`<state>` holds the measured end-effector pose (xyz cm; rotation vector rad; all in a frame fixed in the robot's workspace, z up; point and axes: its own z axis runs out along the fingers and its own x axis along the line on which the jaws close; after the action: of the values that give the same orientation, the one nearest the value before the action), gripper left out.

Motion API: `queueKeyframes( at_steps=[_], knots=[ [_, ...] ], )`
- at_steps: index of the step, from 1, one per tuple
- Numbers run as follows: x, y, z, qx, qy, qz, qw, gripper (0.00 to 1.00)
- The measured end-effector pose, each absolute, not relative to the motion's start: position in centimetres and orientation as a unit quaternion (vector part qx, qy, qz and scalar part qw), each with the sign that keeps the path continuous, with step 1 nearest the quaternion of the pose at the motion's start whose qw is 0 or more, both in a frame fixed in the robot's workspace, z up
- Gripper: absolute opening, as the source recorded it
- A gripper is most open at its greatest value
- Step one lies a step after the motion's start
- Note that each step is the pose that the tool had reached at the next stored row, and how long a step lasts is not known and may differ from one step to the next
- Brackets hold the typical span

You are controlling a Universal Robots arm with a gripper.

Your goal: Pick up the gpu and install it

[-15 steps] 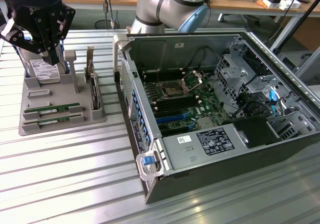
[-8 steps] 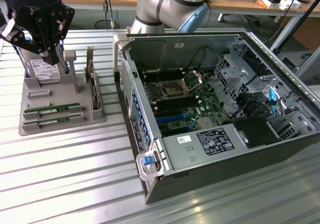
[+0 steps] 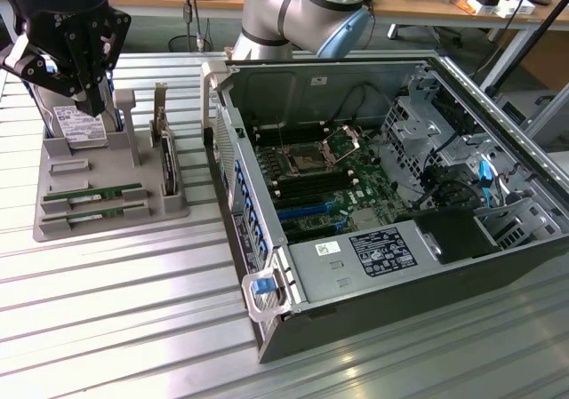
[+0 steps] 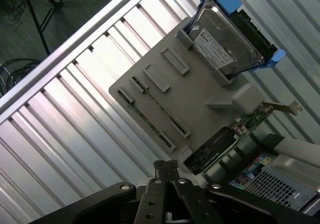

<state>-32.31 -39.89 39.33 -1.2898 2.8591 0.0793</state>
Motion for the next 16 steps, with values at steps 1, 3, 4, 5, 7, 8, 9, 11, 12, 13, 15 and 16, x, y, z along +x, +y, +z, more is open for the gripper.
queueKeyframes(
  at_steps=[1, 3, 4, 5, 7, 8, 9, 11, 12, 13, 15, 16],
  knots=[
    [-32.31, -39.89, 39.33, -0.415, 0.910, 0.025, 0.002, 0.11],
    [-32.31, -39.89, 39.33, -0.420, 0.907, 0.025, 0.002, 0.11],
    [-32.31, -39.89, 39.33, -0.422, 0.906, 0.025, 0.002, 0.11],
    [-32.31, -39.90, 39.33, -0.423, 0.906, 0.025, 0.002, 0.11],
    [-32.31, -39.90, 39.33, -0.428, 0.903, 0.025, 0.002, 0.11],
    [-32.31, -39.89, 39.33, -0.430, 0.903, 0.025, 0.002, 0.11],
    [-32.31, -39.90, 39.33, -0.431, 0.902, 0.025, 0.001, 0.11],
    [-32.31, -39.90, 39.33, -0.437, 0.899, 0.025, 0.001, 0.11],
    [-32.31, -39.89, 39.33, -0.440, 0.898, 0.025, 0.001, 0.11],
    [-32.31, -39.90, 39.33, -0.443, 0.896, 0.025, 0.001, 0.11],
    [-32.31, -39.89, 39.33, -0.447, 0.894, 0.025, 0.001, 0.11],
    [-32.31, -39.89, 39.33, -0.449, 0.893, 0.025, 0.001, 0.11]
  ],
)
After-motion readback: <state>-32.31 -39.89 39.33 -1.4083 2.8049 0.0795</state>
